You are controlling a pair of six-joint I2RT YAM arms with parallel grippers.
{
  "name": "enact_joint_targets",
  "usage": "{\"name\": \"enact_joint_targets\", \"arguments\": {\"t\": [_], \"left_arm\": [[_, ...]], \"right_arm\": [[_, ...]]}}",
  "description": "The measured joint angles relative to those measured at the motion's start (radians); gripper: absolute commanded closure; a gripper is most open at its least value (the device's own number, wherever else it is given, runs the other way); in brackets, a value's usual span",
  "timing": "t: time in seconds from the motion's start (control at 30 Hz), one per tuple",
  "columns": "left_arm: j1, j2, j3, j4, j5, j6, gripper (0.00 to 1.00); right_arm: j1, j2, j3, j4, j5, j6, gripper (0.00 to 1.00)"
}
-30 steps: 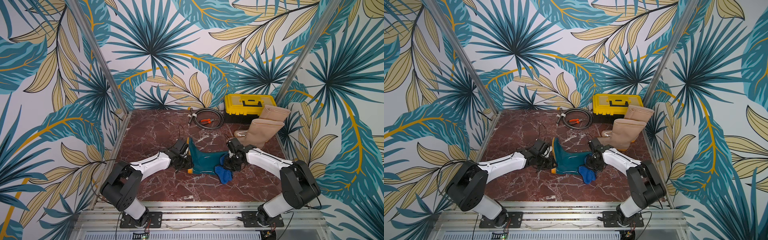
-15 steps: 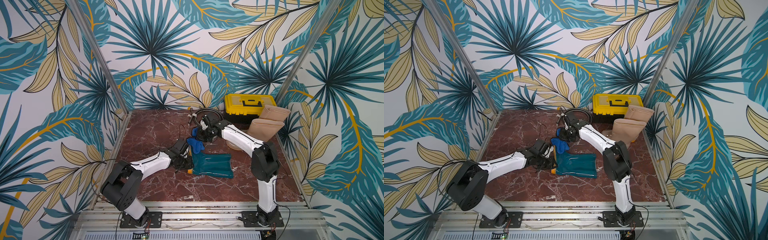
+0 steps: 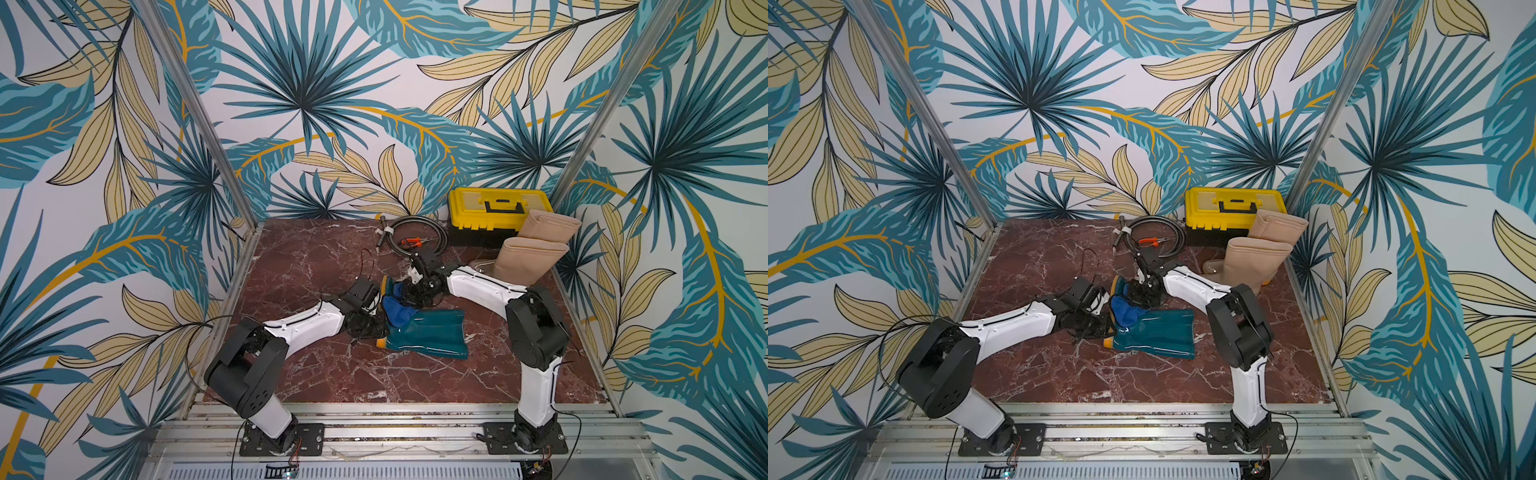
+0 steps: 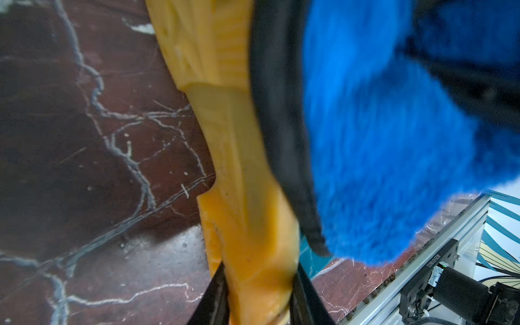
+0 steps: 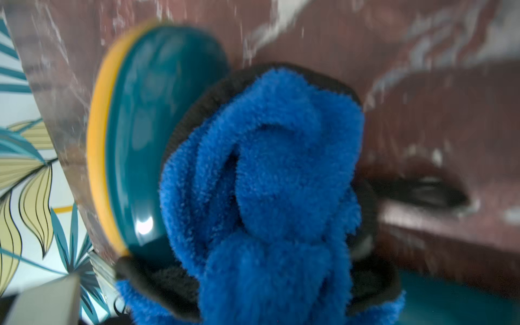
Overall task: Wipe the rubber boots with a cloth
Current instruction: Wipe the dirt off the rubber boot.
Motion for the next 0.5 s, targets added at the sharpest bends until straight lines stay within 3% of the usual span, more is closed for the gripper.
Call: {"name": "enact_joint_targets", "arguments": {"t": [0.13,0.2,0.4,0.5], "left_arm": [[0.000,0.000,0.000,0.000,0.002,0.004,0.57],[0.000,0.000,0.001,0.004,0.006,0.006,0.49],[-0.001,-0.005,0.001,0.012,0.005,-0.005,0.46],[-0.001,-0.031,-0.002,0.014,0.004,-0.011,0.46]], "right_arm": [[0.014,-0.064,-0.004,-0.061,0.024,-0.027,1.00],[0.016,-0.047,0.059,-0.095,0.035,-0.043,1.00],[0.013,0.166,0.426,-0.130,0.040,-0.071,1.00],[0.012,0.248,0.515,-0.126,0.032,-0.069,1.00]]}}
